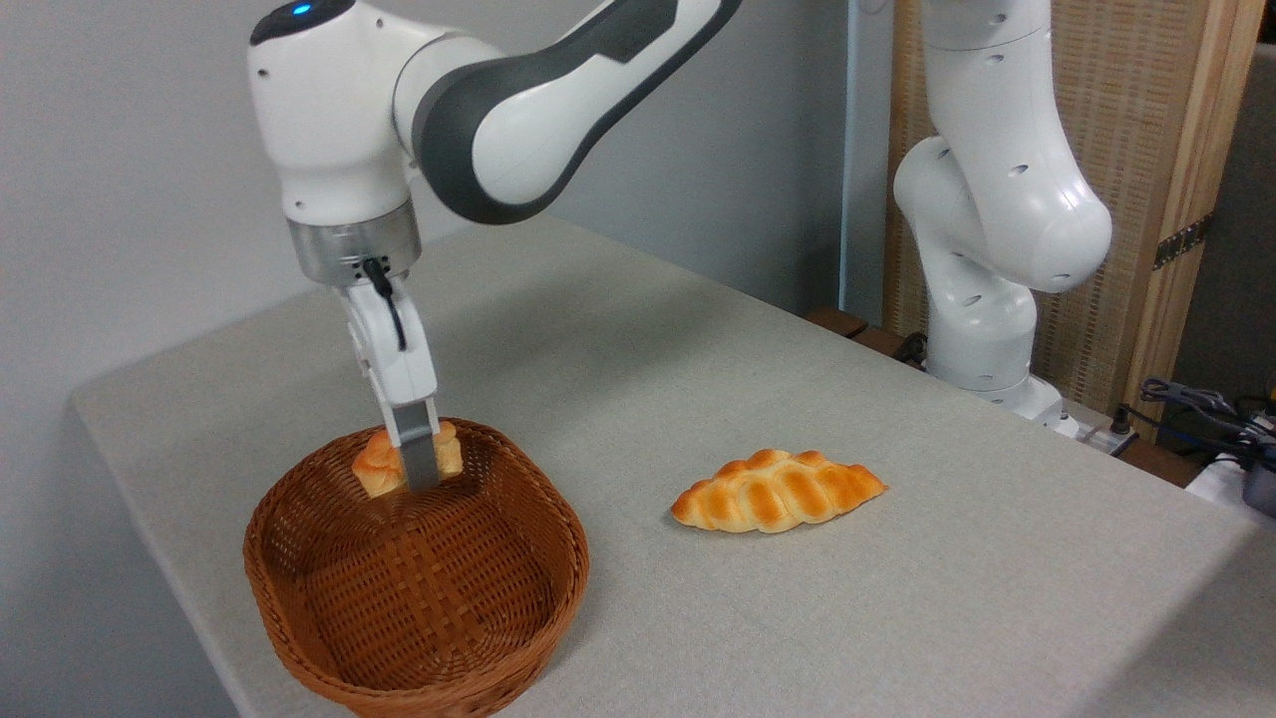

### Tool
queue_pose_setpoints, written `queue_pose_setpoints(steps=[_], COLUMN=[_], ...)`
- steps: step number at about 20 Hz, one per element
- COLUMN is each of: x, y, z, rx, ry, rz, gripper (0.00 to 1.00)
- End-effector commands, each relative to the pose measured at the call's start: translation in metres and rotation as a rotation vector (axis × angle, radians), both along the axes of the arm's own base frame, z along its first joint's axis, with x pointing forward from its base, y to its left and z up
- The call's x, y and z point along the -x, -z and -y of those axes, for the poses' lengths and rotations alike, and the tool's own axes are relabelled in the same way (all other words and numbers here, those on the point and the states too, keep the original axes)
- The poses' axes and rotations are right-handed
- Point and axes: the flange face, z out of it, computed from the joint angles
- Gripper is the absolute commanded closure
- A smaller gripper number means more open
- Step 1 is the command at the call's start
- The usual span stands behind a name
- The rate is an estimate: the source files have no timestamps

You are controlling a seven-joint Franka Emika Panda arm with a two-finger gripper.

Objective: Put bread into the basket
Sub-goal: 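Carry the round bun over the wicker basket and lower it inside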

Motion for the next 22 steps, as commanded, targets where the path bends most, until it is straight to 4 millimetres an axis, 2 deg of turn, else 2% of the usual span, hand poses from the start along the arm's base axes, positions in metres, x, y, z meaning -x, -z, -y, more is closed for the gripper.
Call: queue_pose_setpoints(steps=[1, 14, 17, 18, 21, 22], x=[-0.006, -0.007, -0.008, -0.005, 0.015, 0.022], y=[-0.01, -0.016, -0.042, -0.056, -0.088, -0.101], z=[-0.001, -0.006, -0.013, -0.017, -0.041, -0.057], rx=[0.002, 0.007, 0.024, 0.033, 0.022, 0.024], ry=[0.013, -0.002, -0.022, -0.032, -0.092, -0.131], rz=[0.021, 0.041, 0.073, 0.093, 0.057, 0.051], gripper=[0.0, 0.0, 0.0, 0.0, 0.0, 0.0])
